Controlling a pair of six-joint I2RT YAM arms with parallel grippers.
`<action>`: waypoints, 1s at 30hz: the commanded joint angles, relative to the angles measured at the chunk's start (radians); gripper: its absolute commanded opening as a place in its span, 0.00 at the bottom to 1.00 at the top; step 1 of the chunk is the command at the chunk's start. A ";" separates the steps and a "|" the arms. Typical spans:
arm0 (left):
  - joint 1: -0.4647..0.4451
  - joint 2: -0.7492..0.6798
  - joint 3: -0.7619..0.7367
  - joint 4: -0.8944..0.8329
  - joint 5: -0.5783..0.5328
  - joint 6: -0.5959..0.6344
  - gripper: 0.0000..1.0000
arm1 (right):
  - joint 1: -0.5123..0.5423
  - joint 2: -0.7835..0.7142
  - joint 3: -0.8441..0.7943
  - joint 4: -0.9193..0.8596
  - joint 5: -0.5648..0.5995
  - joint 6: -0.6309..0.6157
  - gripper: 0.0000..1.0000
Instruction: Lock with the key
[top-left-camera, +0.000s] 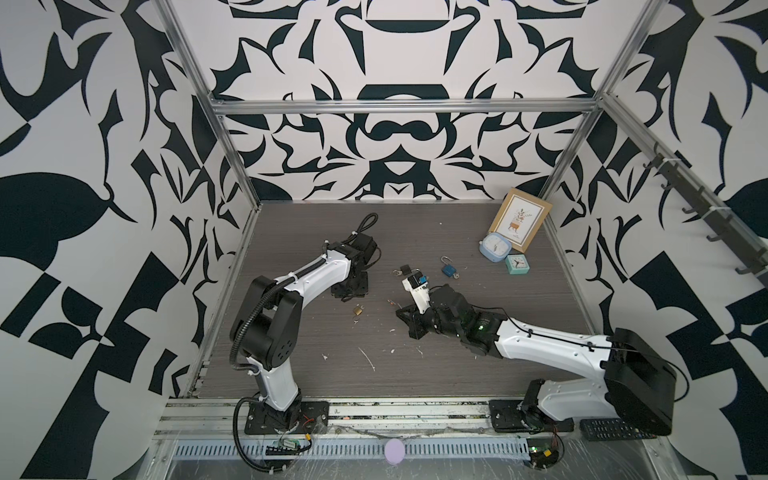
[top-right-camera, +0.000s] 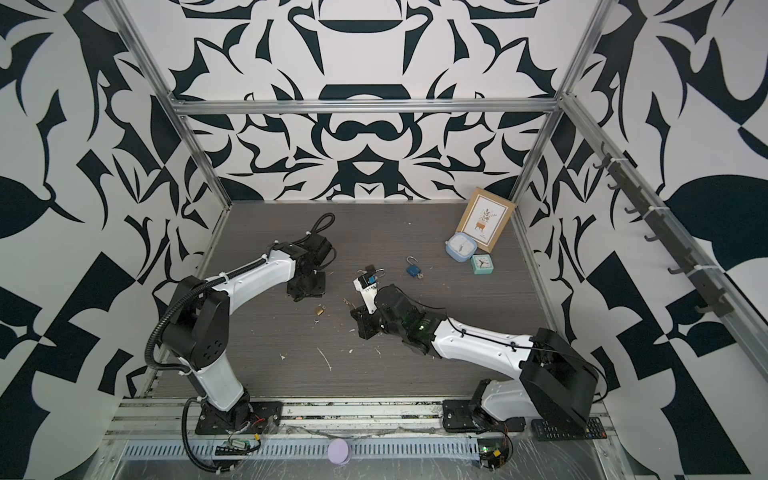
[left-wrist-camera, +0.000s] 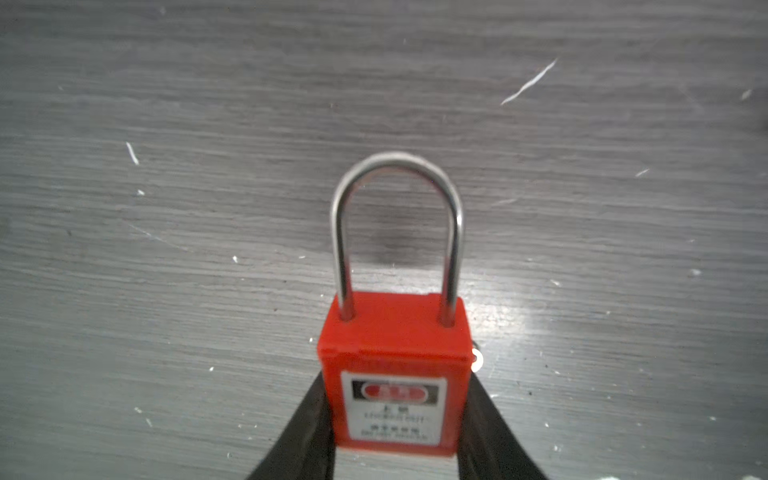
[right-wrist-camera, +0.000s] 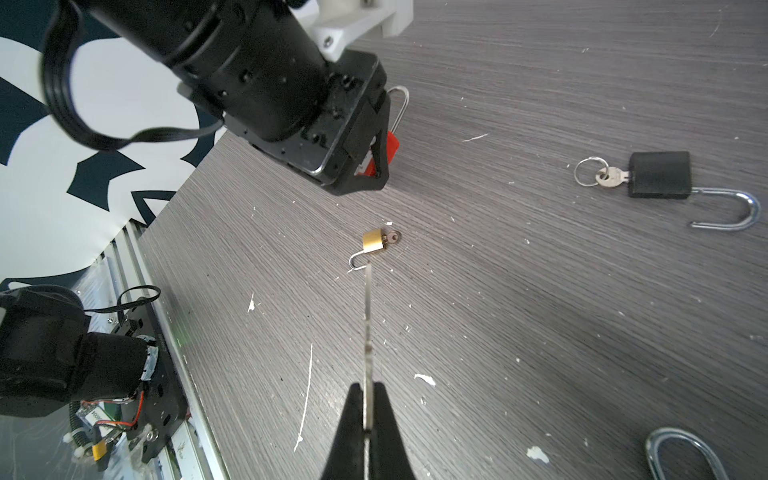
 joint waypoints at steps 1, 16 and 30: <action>0.000 0.012 -0.036 -0.012 0.043 0.007 0.00 | -0.002 -0.008 0.033 0.014 0.001 -0.011 0.00; 0.003 0.071 -0.057 0.077 0.075 0.000 0.00 | -0.002 0.017 0.051 0.014 -0.016 -0.012 0.00; 0.026 0.086 -0.053 0.082 0.096 0.010 0.00 | -0.002 0.047 0.073 0.011 -0.021 -0.018 0.00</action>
